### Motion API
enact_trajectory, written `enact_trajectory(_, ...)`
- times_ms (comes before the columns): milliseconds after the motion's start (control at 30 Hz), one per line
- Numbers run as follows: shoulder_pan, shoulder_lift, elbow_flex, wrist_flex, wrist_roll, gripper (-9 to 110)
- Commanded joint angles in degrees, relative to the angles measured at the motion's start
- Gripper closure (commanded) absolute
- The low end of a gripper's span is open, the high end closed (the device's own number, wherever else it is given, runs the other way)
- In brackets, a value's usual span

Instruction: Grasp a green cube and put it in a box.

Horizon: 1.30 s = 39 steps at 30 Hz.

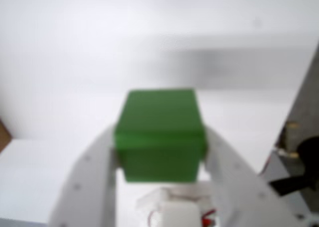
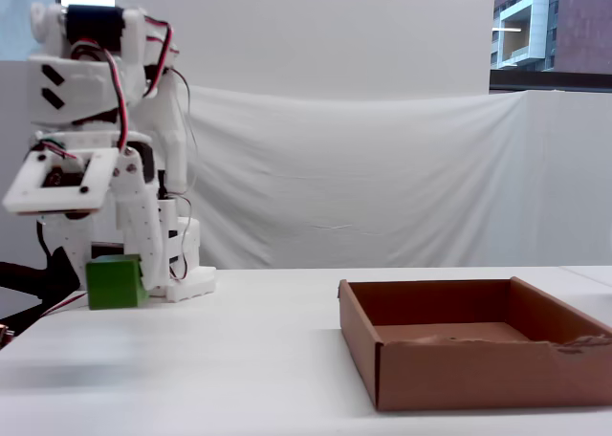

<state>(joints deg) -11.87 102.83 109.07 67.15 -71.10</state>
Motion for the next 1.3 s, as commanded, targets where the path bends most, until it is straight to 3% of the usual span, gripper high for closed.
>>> enact_trajectory(0, -1.93, 2.9, -1.23, 0.7, 1.14, 88)
enact_trajectory(800, -16.88, 2.11, -9.76, 9.32, 13.71, 86)
enact_trajectory(1267, -32.52, 3.96, -10.9, 12.48, 20.13, 86)
